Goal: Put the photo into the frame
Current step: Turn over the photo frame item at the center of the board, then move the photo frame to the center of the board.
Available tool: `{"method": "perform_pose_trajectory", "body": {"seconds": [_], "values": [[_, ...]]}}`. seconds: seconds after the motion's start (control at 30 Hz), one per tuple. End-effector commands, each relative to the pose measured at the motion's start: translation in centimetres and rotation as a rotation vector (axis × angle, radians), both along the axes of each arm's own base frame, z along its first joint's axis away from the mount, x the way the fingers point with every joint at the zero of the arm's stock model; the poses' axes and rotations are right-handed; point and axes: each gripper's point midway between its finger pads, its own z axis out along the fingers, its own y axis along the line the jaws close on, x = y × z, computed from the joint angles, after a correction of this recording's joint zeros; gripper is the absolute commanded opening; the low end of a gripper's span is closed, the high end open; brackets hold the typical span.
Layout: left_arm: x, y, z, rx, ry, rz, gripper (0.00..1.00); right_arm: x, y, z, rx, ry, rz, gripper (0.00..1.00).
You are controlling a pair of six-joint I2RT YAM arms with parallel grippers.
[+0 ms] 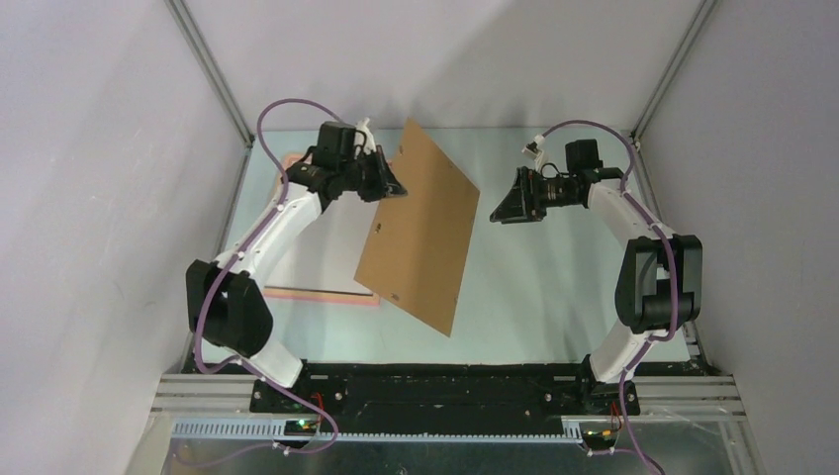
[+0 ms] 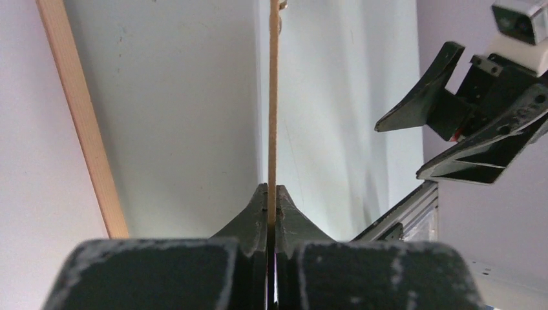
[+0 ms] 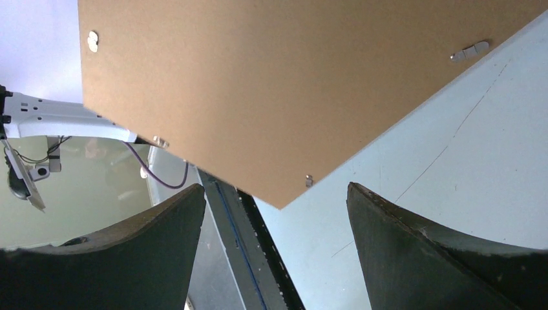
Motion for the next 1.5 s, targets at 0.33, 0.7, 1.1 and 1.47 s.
{"method": "perform_pose_trajectory", "body": {"seconds": [0.33, 0.7, 1.1, 1.47], "values": [[-2.8, 4.1, 9.5, -0.243, -0.2, -0.164, 0.0, 3.7, 1.6, 1.6, -0.209, -0.267, -0.161, 0.91], [-4.1, 14.7, 12.6, -0.16, -0.343, 0.098, 0.0, 5.7, 7.1, -0.2, -0.379, -0.429, -0.236, 0.94], [-8.6, 21.3, 14.2, 0.047, -0.452, 0.286, 0.0, 6.1, 14.0, -2.5, -0.595, -0.543, -0.191, 1.0], [-10.3, 23.4, 14.2, 0.147, -0.467, 0.375, 0.0, 7.5, 18.4, -5.1, -0.545, -0.382, -0.179, 1.0]]}}
